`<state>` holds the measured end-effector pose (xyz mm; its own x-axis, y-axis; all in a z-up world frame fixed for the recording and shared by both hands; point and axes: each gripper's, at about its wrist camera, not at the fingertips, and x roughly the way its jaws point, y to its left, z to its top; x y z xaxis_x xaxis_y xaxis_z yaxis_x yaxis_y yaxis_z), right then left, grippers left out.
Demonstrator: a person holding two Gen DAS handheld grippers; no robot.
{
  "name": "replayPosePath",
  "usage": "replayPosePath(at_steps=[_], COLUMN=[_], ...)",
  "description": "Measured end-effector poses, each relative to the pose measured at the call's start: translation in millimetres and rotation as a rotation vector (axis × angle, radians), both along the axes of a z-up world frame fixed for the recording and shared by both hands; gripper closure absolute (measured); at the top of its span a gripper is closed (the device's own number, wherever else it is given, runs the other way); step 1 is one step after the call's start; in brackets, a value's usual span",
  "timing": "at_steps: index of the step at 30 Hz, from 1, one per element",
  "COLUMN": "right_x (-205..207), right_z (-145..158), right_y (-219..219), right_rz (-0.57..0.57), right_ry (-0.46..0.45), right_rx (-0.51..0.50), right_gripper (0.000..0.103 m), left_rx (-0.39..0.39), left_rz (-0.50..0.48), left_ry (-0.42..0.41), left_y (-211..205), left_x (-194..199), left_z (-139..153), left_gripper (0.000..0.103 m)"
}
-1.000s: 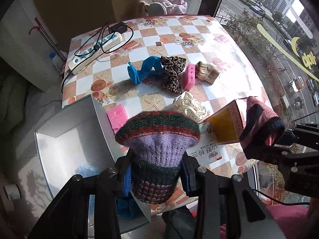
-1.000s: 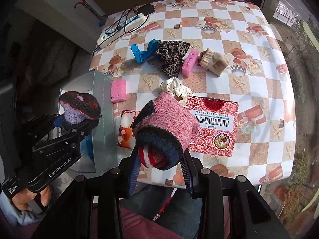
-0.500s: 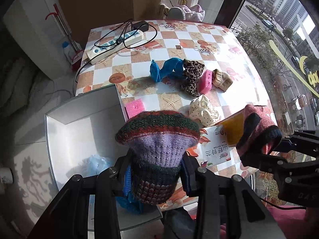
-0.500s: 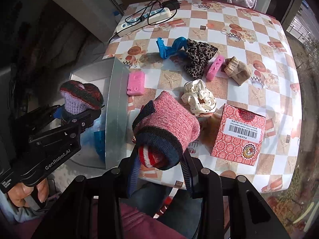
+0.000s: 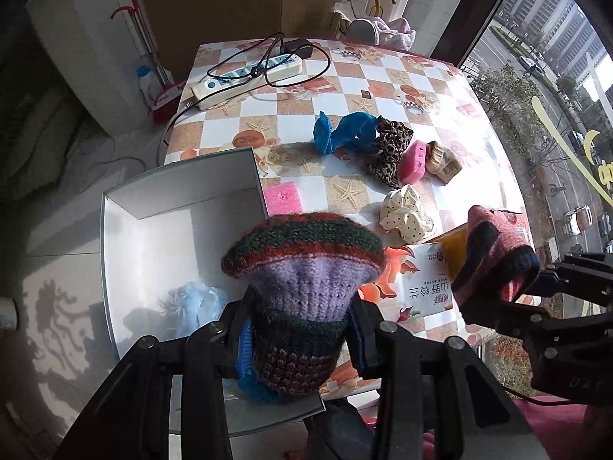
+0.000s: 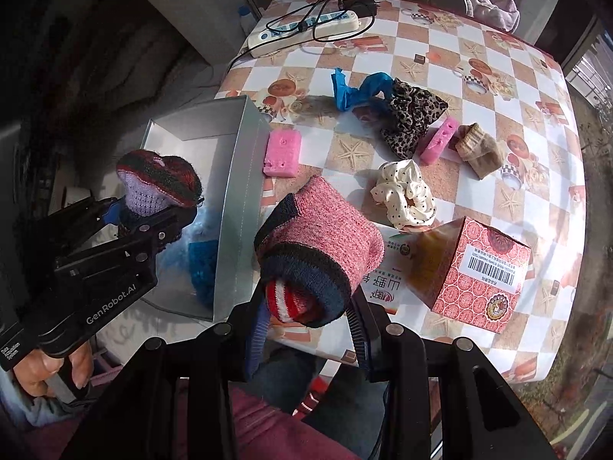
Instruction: Organize soft objects
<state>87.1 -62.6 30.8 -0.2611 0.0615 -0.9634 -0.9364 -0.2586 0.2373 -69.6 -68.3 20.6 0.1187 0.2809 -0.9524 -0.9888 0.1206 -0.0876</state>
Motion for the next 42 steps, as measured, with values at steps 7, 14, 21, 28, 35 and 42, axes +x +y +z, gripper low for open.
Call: replayPosePath(at_steps=[7,14,21,28,35,42], right_x=[-11.9,-21.0,-29.9,-41.3,-58.7,-83.3], right_z=[-0.1,-1.4,-3.4,-6.2,-4.7,-11.3], right_y=[-1.5,-3.5,-3.3,1.5,7.7,12.9], right_rz=[0.033,0.059,0.092,0.123,0.16,0.215], right_ry=[-0.008,-0.015,-0.025,-0.027,-0.018,-0.011], right_rx=[0.001,-0.003,-0.005,-0.013,-0.003,-0.021], right_gripper=[0.063,0.063,0.063,0.063,0.063,0.063], left_rx=[-0.002,-0.005,-0.01,-0.017,-0.029,-0.061], left_rz=[0.03,0.063,0.107,0.165,0.249,0.323], left_ry=[-0.005,-0.011,-0.021,-0.029,-0.025,-0.011], left_y=[-5.3,-10.2,-13.7,-19.5,-26.0,-33.7], left_x=[-9.3,-16.5,-30.6,-46.4,-71.9,-99.3], left_z=[-0.9,-2.7,-6.5,-12.1,-18.1,-32.5], left_gripper=[0.061,0.061,0.061,0.061,0.061,0.061])
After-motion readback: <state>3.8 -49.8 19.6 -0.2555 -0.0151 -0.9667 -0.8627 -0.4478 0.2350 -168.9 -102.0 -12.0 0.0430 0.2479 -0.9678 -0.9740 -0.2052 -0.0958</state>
